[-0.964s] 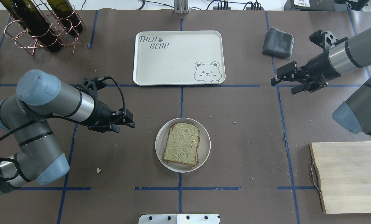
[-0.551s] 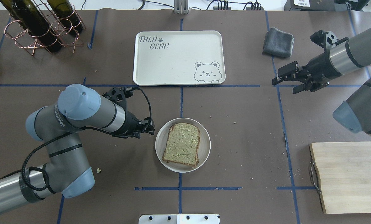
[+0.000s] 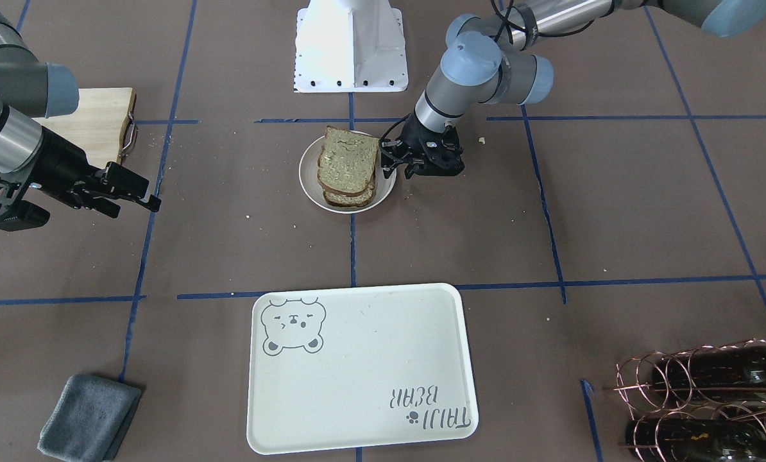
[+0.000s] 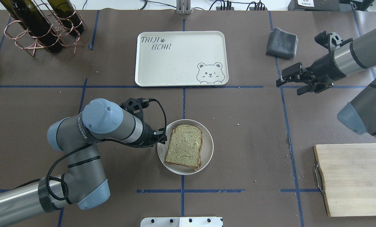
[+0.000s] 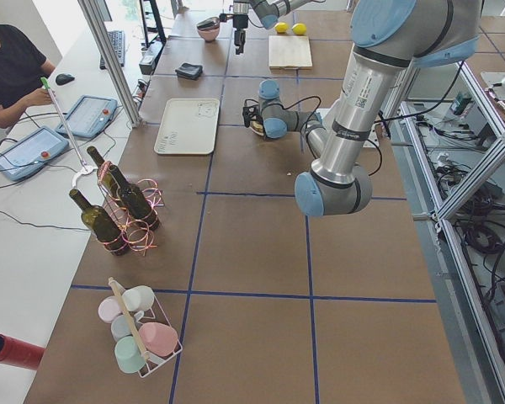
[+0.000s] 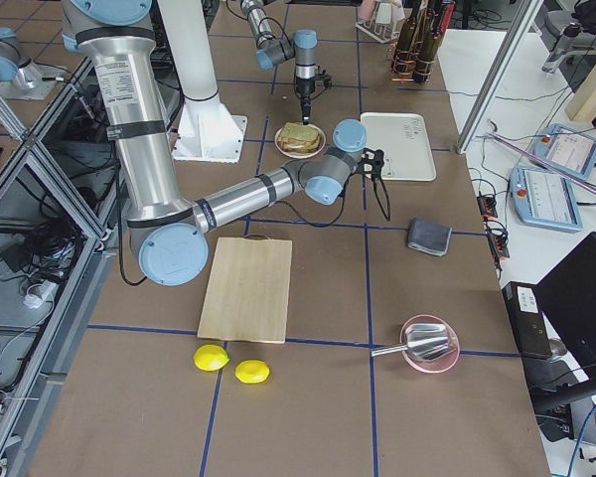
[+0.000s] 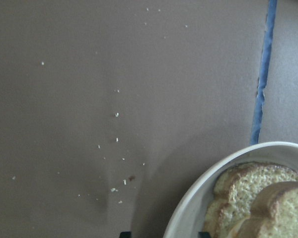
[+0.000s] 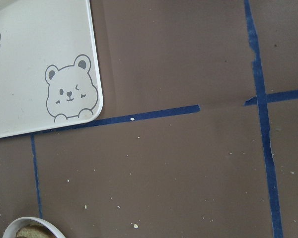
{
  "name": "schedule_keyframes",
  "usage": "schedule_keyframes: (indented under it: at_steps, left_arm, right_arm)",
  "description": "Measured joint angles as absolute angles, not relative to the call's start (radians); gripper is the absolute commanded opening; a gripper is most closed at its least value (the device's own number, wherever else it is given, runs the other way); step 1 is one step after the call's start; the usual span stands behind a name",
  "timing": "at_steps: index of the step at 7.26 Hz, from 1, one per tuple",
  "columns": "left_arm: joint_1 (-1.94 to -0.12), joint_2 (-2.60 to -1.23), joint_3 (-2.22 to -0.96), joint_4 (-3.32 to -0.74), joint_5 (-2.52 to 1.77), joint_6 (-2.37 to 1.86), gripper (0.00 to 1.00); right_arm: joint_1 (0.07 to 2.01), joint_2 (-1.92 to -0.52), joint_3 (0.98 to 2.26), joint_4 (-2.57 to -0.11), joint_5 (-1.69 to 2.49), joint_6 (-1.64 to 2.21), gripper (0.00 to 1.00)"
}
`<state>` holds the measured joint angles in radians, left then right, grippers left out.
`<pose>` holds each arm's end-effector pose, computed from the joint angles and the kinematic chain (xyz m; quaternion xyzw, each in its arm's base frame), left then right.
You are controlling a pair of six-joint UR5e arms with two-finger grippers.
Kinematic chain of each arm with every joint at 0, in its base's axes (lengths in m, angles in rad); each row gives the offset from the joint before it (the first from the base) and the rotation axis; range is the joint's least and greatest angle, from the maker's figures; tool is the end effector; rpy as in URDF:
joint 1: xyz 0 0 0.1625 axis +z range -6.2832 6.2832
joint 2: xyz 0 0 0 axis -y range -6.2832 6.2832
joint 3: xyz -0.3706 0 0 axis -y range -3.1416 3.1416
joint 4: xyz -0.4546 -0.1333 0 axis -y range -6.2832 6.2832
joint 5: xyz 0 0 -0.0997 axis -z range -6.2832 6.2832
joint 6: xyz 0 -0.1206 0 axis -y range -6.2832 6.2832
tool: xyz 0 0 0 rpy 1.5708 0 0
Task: Make sandwich and place on tray
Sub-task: 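Reach the left gripper to the plate rim while the right arm holds back, then grasp the plate rim with the left gripper and lift it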
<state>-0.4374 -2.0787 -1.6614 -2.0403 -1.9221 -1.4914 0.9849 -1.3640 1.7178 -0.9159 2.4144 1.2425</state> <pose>0.5980 -0.3810 0.1974 -0.0174 0.5230 -0.0634 0.8498 -0.3088 -0.5434 0.3261 -0.0148 -0.5680 0.0703 0.8199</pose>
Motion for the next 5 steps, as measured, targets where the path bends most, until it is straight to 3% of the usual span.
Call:
schedule_keyframes:
  at_steps: [5]
  left_arm:
    - [-0.416,-2.076,-1.651,-2.050,-1.923,-1.491,0.28]
  right_arm:
    - [0.984,-1.366,1.715,-0.916,2.414,1.243,1.00]
